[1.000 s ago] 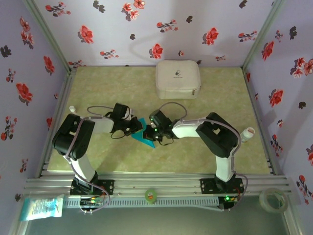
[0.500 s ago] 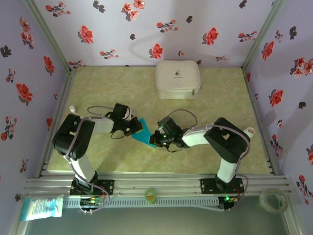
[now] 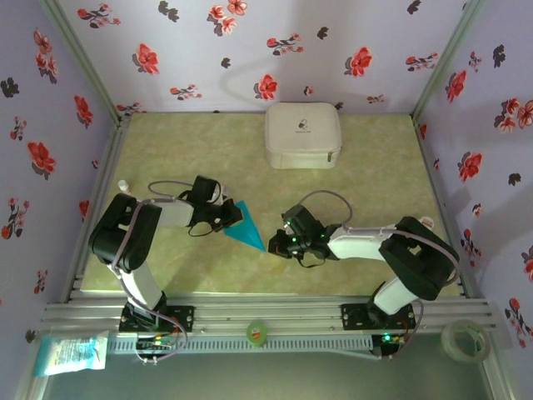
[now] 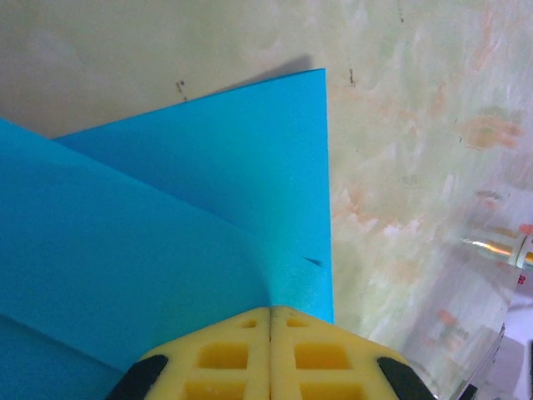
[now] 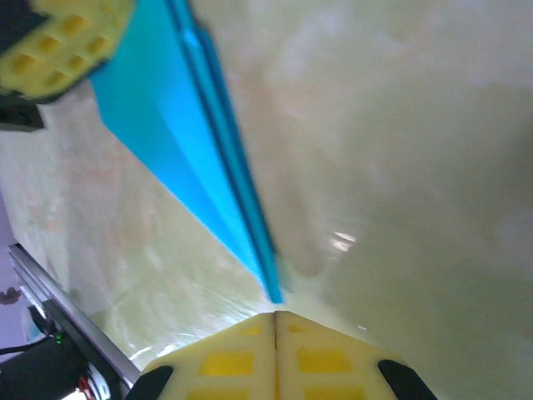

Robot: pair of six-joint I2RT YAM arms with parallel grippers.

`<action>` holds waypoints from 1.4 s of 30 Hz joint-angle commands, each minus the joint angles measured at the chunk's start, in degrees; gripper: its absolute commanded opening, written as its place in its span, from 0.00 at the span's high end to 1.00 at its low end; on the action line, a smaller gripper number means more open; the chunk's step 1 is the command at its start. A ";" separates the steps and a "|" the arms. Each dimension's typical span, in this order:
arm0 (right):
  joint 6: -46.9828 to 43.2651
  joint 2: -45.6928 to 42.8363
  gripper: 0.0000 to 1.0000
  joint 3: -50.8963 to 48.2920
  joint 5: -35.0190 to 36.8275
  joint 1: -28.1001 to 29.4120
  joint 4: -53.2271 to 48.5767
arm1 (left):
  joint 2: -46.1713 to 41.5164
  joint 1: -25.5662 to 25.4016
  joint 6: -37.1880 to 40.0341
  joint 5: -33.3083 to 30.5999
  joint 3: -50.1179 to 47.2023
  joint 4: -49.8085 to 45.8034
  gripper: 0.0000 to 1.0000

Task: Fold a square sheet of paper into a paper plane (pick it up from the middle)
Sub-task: Fourth fold the wing at the center of the table.

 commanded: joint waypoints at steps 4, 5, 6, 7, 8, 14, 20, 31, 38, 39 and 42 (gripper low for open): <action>-2.99 7.76 0.93 10.84 -2.10 0.09 -0.65 | 1.07 0.94 -0.08 -4.65 -1.78 -3.62 0.93; -2.22 9.52 0.93 11.71 -2.70 0.12 0.65 | 1.07 0.92 -0.17 -4.62 -1.80 -3.46 0.93; -1.77 10.64 0.93 12.29 -2.91 0.07 1.75 | 1.07 0.93 -0.23 -4.66 -1.87 -3.35 0.93; -1.33 11.91 0.93 13.00 -2.80 0.03 2.11 | 1.07 0.93 -0.27 -4.60 -1.84 -3.27 0.93; -1.12 13.06 0.93 14.03 -2.62 0.03 1.86 | 1.05 0.91 -0.37 -4.50 -1.92 -3.10 0.93; -0.84 18.08 0.92 16.02 -2.85 -0.19 1.12 | 1.05 0.86 -0.39 -3.76 -1.88 -3.00 0.93; -2.26 18.74 0.95 12.00 1.50 0.46 -3.55 | -1.22 0.91 -0.39 -1.23 -0.18 -3.16 0.89; 0.90 18.53 0.97 9.61 2.16 0.58 1.01 | -9.61 -0.48 -0.59 2.76 3.40 -5.76 0.82; 0.95 18.78 0.98 10.45 2.73 0.76 0.10 | -5.46 -2.65 -4.25 3.55 -1.11 2.08 0.88; 0.99 18.82 0.98 10.42 2.71 0.82 0.14 | -4.68 -2.61 -3.74 3.63 -1.35 2.78 0.88; 0.99 18.82 0.98 10.23 2.59 0.97 0.05 | -2.23 -1.30 -0.47 2.06 -1.14 1.14 0.88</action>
